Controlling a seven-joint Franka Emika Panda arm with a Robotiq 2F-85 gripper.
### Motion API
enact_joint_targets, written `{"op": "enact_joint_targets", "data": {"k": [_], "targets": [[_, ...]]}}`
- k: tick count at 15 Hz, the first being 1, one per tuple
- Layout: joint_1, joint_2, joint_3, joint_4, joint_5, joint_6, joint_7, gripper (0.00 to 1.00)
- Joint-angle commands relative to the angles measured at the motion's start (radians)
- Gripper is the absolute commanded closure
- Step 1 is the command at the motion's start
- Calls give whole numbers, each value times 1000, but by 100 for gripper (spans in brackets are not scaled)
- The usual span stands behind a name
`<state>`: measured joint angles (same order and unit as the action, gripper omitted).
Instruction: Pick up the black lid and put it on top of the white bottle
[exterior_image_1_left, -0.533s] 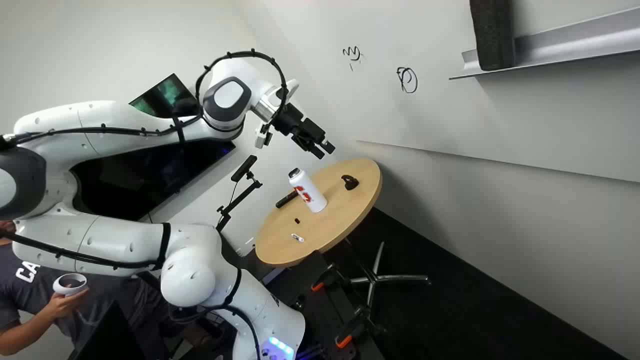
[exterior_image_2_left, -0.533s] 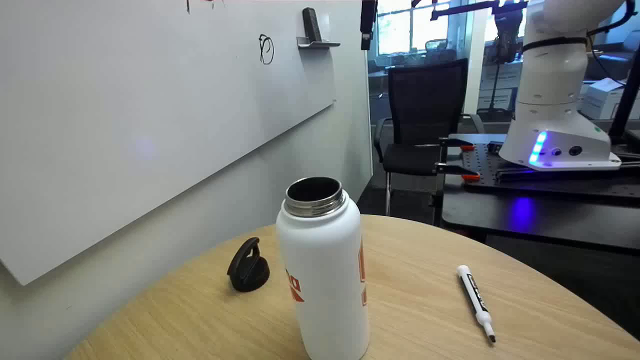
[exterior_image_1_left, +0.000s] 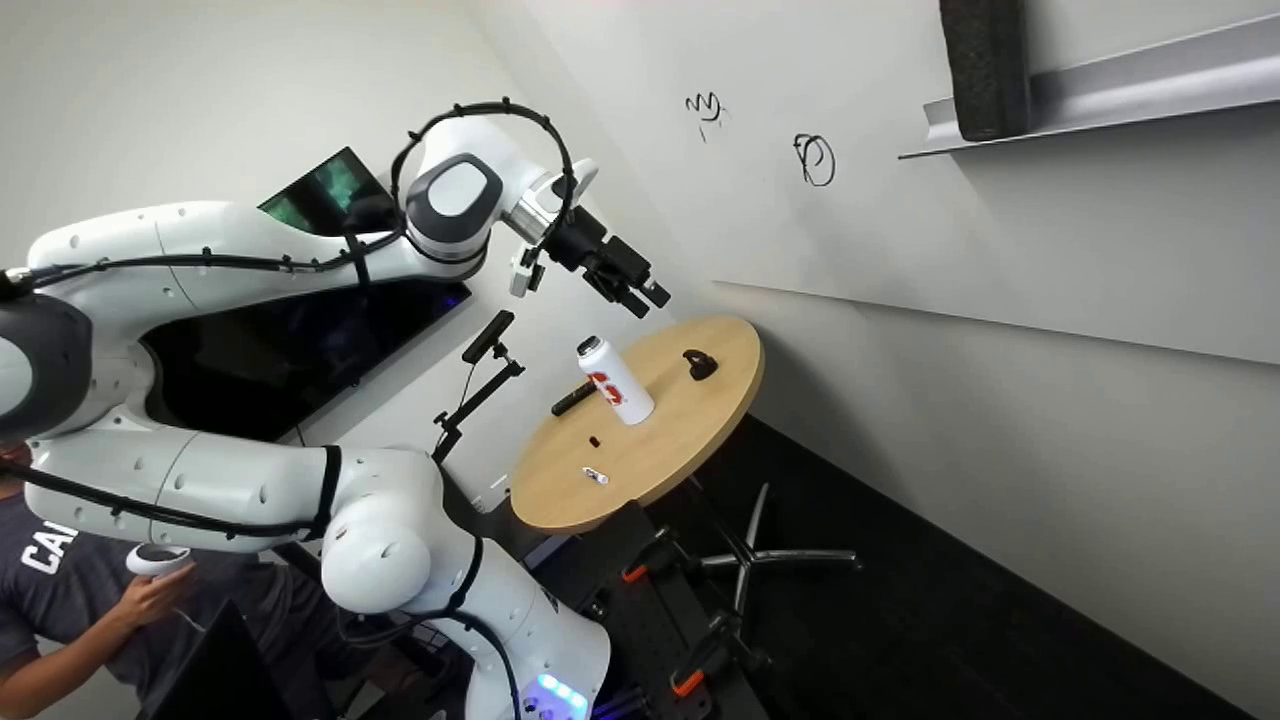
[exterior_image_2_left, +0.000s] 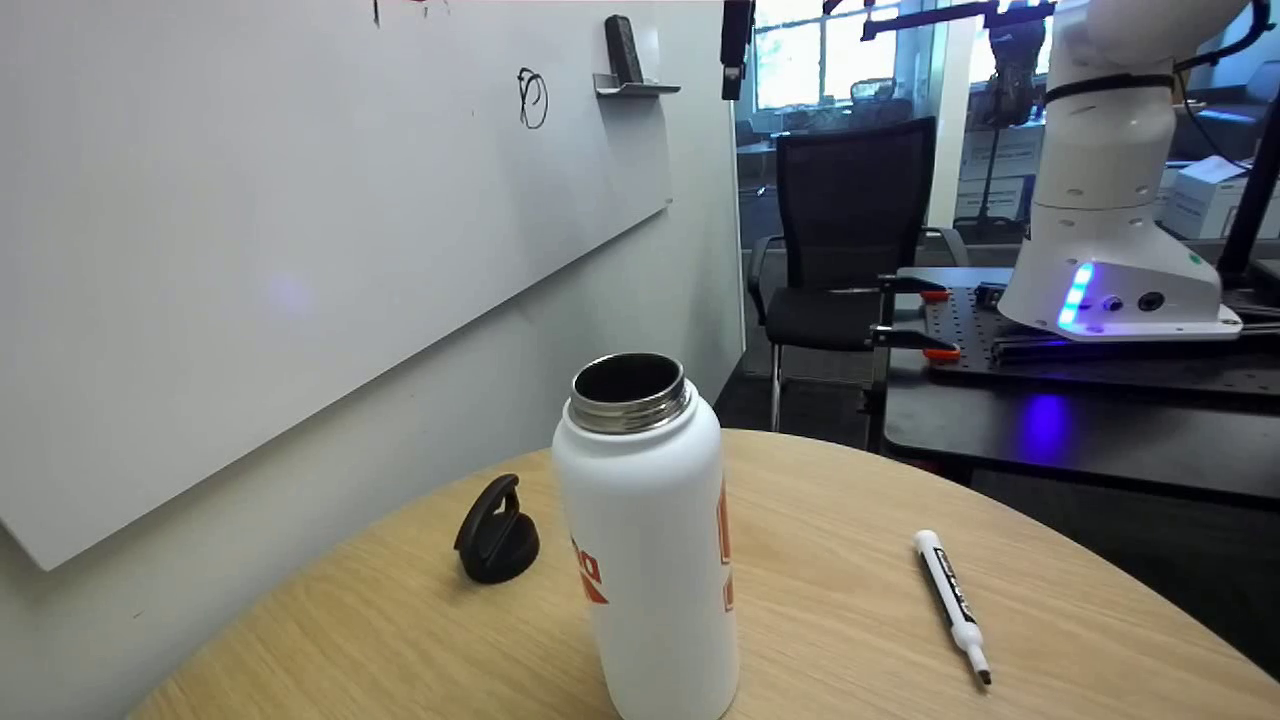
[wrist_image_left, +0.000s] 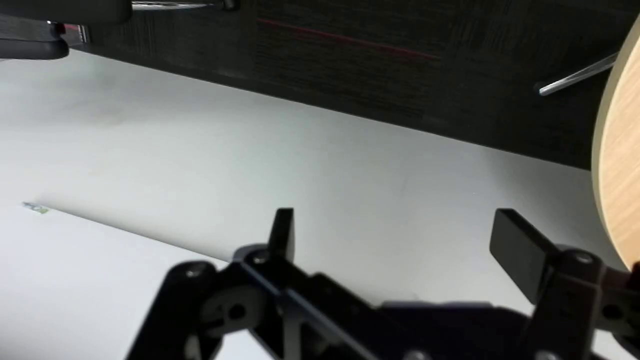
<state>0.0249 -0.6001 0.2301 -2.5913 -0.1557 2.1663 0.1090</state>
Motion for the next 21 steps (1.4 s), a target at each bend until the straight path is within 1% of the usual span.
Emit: {"op": "enact_joint_targets", "data": {"k": [1,8,11,14,17,19,21], "targets": [[22,3,-20,3,-14,-5,11,0],[22,3,-20,3,-14,-5,11,0],[41,40,19,56,-63,21,-5,0],[105,112,47,144,-89,76,-53,0],[180,227,70,252,-60,121,-116,0],[222,301,76,315,-48,151,-171,0],[263,355,64,354,-23,192,-254,0]]}}
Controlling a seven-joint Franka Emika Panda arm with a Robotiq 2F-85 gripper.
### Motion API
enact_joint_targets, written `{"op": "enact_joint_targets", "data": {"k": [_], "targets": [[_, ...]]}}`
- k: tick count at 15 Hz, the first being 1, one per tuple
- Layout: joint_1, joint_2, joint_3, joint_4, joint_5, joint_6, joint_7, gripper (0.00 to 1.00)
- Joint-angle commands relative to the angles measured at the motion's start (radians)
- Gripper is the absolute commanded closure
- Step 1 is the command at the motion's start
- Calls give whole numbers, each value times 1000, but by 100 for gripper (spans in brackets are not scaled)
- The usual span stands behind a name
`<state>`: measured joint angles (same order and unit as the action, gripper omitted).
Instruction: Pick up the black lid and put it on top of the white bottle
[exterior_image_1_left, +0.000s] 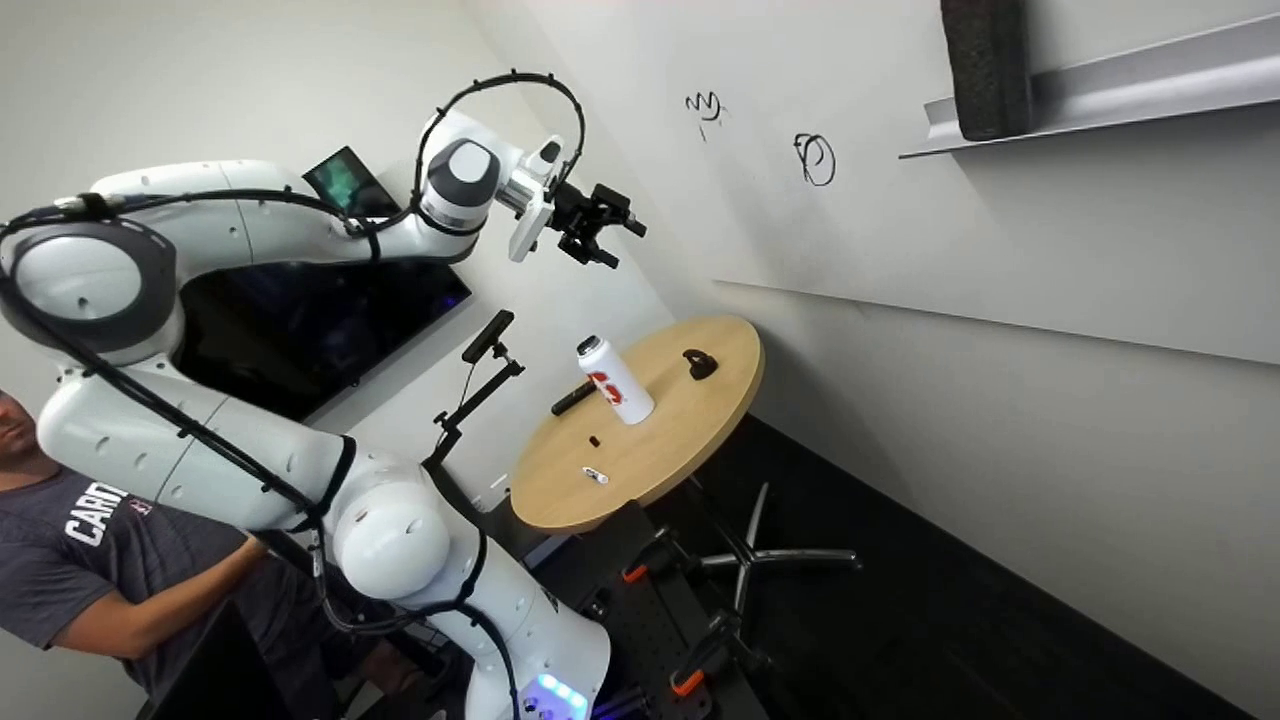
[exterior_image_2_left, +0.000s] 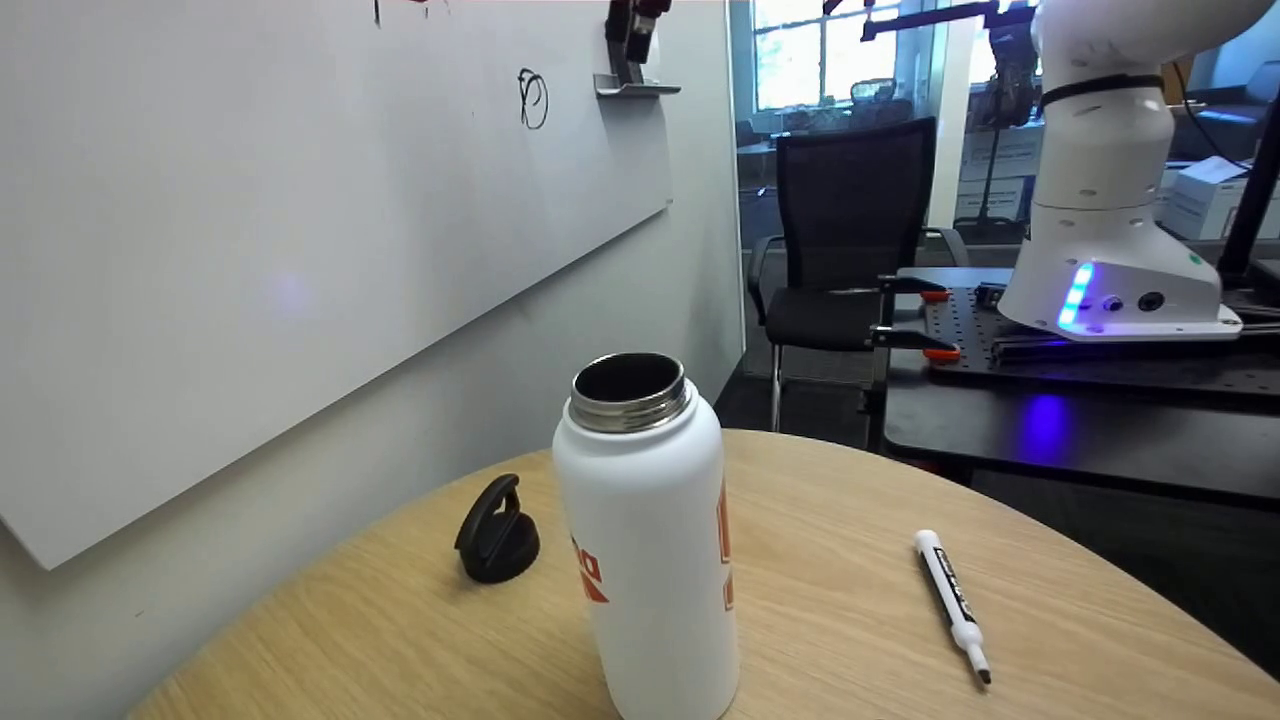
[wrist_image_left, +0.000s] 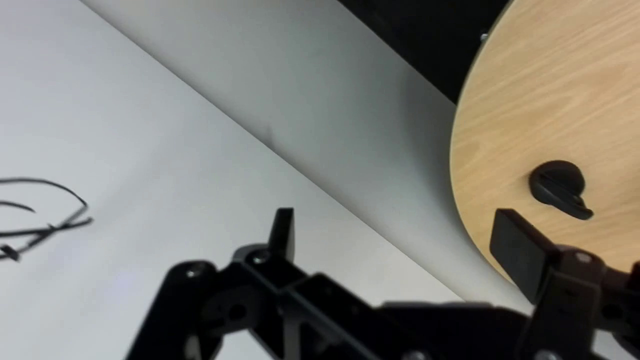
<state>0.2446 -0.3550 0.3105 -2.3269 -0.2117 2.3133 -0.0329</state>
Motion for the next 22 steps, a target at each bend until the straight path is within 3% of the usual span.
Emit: {"op": "enact_joint_targets", "data": {"k": [1,2,3,5,9,13,18,22], "targets": [[61,120,-30,94,56,67,-171,0],[79,108,-54,85,101,71,-257,0],[50,94,-15,65,46,52,-133,0],[63,110,-32,76,80,60,-209,0],[67,110,-40,81,82,60,-224,0],[85,259,-6,162,28,66,-313,0],[110,524,44,296,-109,173,-439,0],[106,781,88,472,-59,241,-645,0]]}}
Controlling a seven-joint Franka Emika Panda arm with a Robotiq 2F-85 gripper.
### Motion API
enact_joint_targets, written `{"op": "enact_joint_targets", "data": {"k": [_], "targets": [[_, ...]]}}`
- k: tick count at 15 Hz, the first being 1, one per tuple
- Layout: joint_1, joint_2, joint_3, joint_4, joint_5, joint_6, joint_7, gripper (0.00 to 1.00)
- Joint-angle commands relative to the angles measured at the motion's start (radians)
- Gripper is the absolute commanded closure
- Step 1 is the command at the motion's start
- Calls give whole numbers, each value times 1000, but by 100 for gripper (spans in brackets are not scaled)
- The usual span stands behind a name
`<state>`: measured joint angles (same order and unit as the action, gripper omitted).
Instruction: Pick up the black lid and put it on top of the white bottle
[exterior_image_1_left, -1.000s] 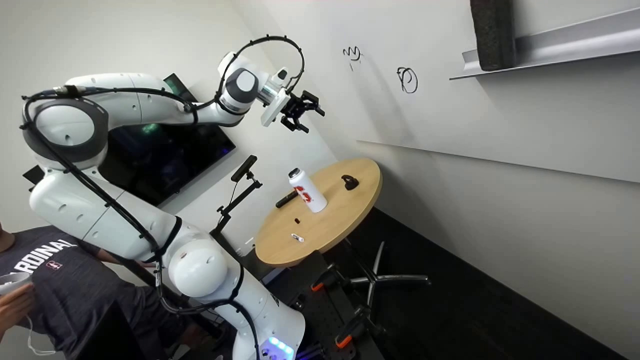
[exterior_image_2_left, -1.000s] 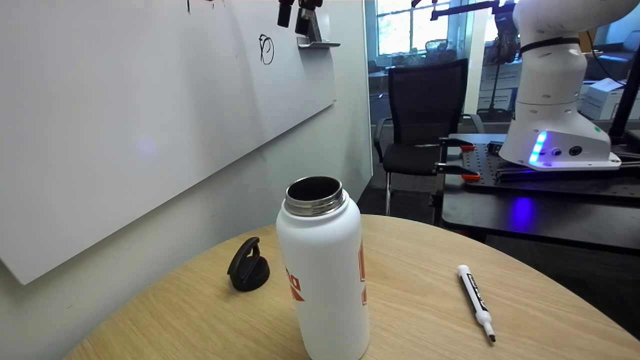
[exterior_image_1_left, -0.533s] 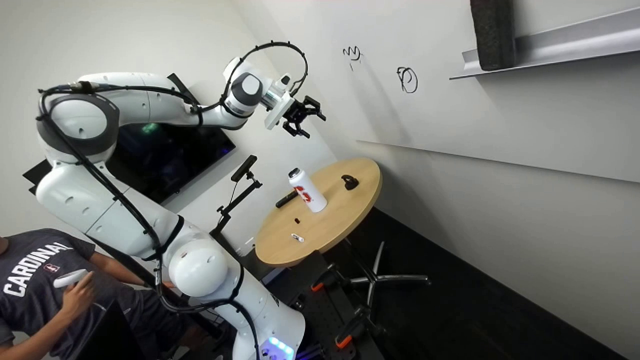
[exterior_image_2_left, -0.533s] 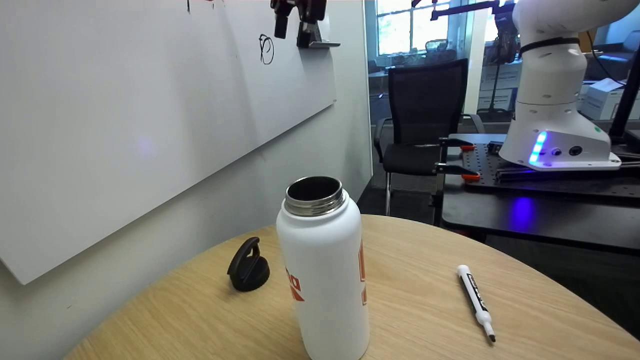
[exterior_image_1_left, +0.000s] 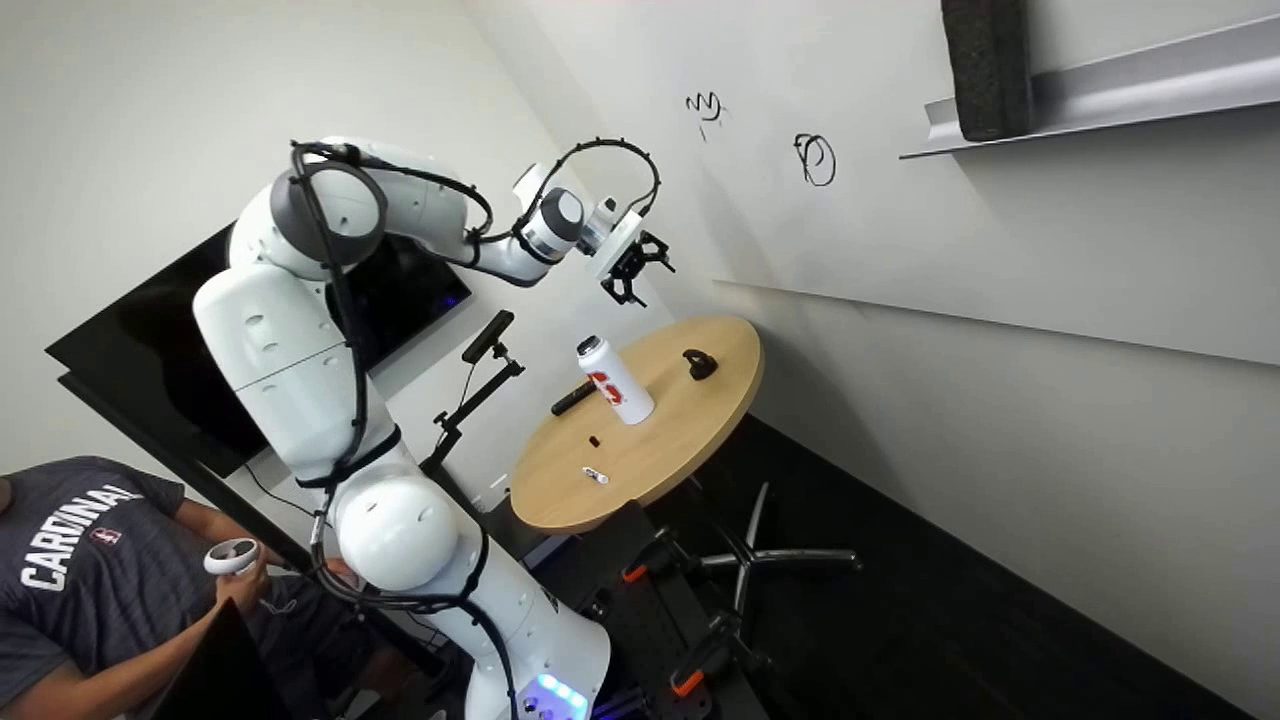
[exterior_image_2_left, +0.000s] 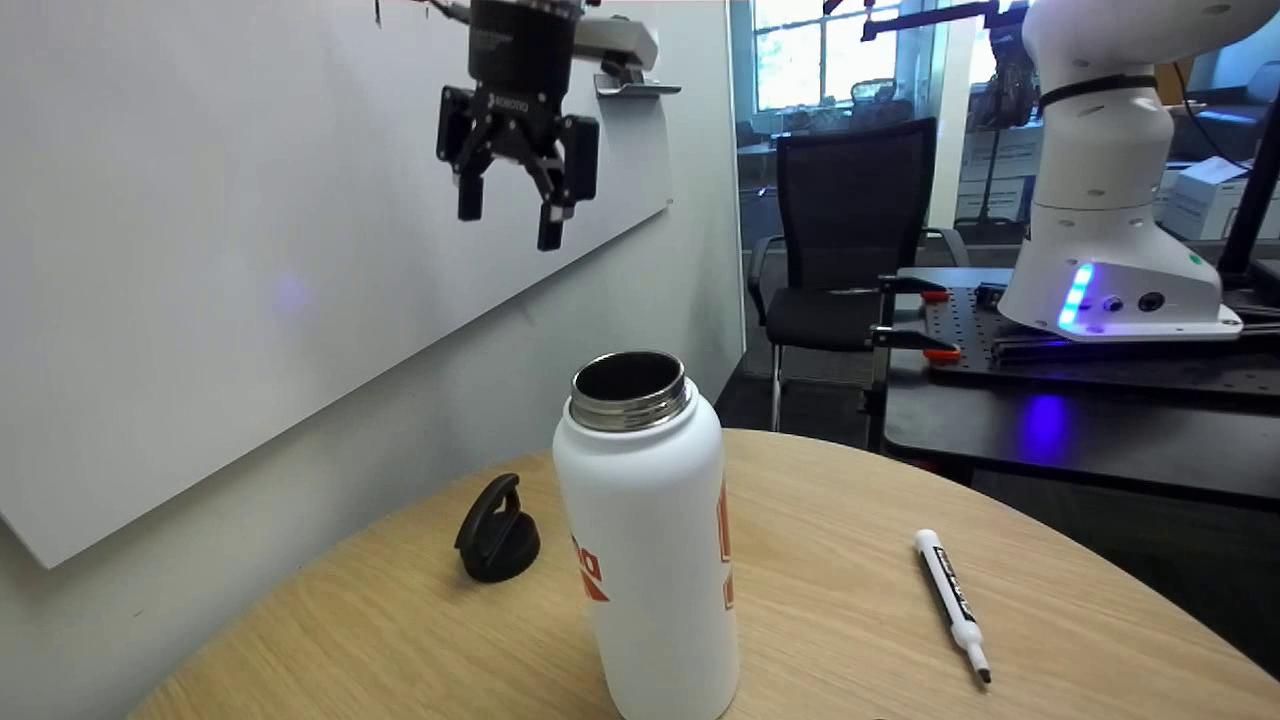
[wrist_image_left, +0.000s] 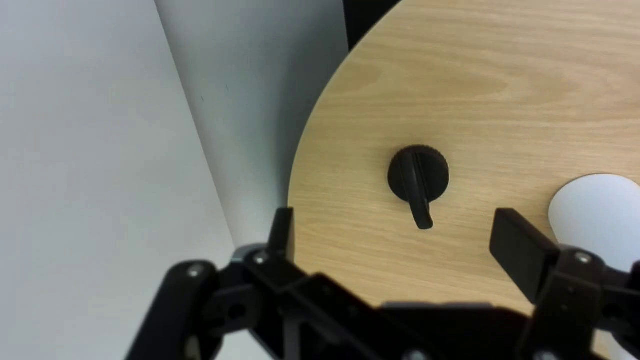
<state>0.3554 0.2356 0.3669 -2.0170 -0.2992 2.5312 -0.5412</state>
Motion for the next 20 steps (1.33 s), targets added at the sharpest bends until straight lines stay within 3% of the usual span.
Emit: {"op": "enact_joint_targets", "data": {"k": [1,4,5,8,20], "targets": [[-11,240,52,201,52,17,-198,0],[-41,335,119,289,135,-59,-380,0],[-3,286,63,215,99,3,-285,0],[-9,341,84,271,126,-14,-352,0],[29,500,64,319,109,12,-351,0]]}}
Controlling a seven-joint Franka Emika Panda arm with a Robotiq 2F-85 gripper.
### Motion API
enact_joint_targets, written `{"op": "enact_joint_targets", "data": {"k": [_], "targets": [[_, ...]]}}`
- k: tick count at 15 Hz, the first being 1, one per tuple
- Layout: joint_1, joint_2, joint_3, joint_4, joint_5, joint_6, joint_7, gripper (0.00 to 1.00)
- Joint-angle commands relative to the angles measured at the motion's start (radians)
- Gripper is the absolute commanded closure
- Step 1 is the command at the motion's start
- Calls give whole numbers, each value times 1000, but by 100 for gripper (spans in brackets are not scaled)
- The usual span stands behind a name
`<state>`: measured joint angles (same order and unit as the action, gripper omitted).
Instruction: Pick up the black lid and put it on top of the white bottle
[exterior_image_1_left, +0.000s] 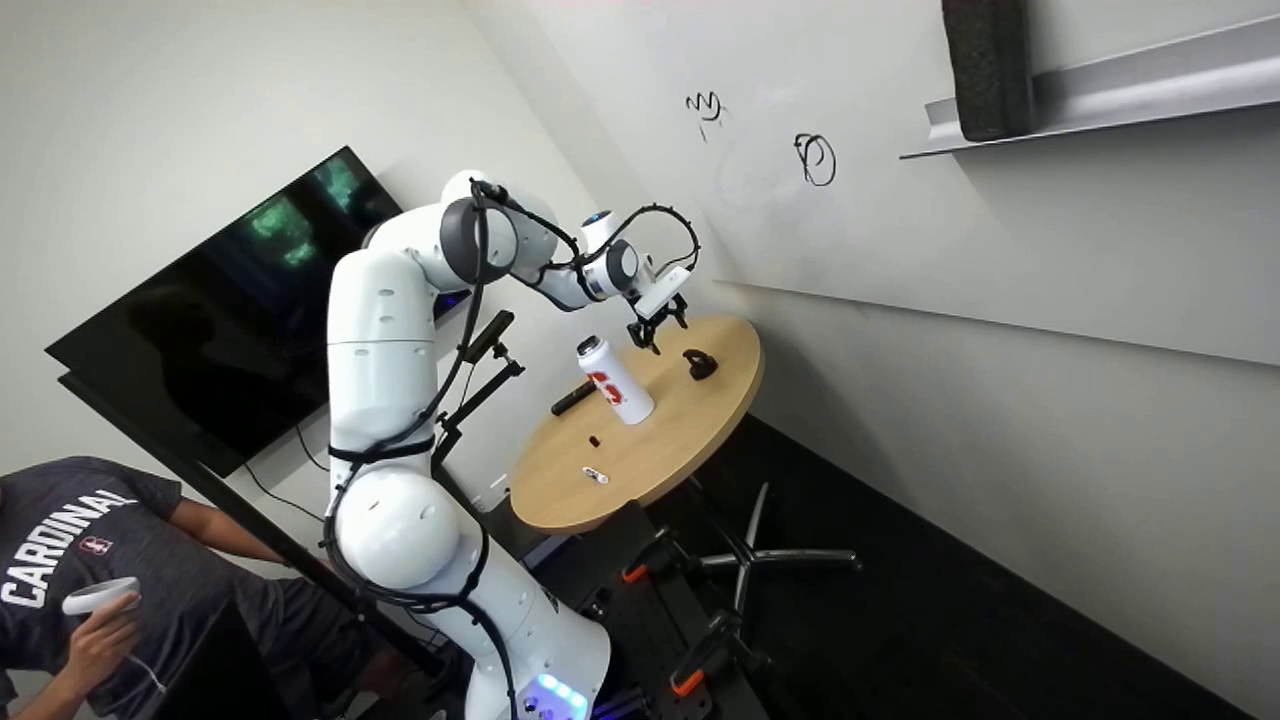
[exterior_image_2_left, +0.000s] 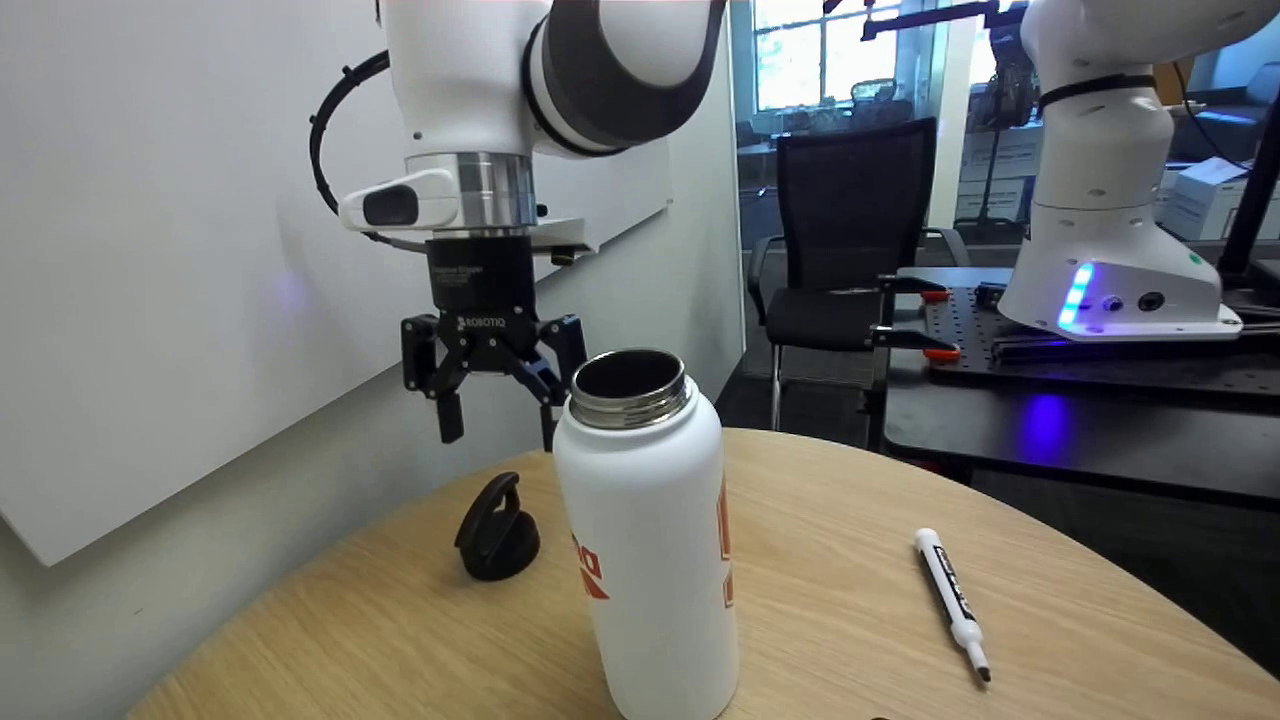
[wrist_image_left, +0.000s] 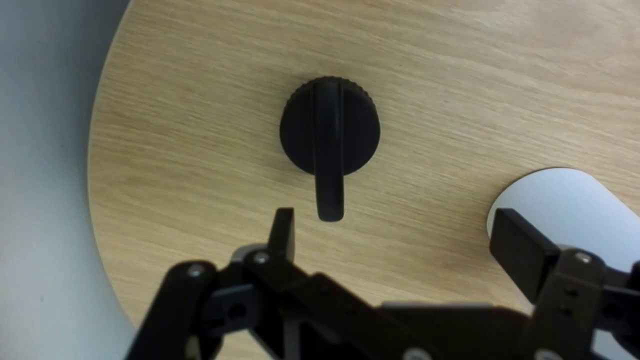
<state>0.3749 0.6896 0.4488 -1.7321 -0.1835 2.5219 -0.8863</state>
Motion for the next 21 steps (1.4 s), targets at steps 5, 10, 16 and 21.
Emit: {"op": "enact_joint_targets", "data": {"k": [5,10,16,21], "targets": [[21,132,-48,105,-35,50,-8,0],[21,208,-42,195,-38,10,-44,0],[31,252,-44,254,-42,1,-54,57],[48,247,-49,263,-43,-17,-36,95]]}}
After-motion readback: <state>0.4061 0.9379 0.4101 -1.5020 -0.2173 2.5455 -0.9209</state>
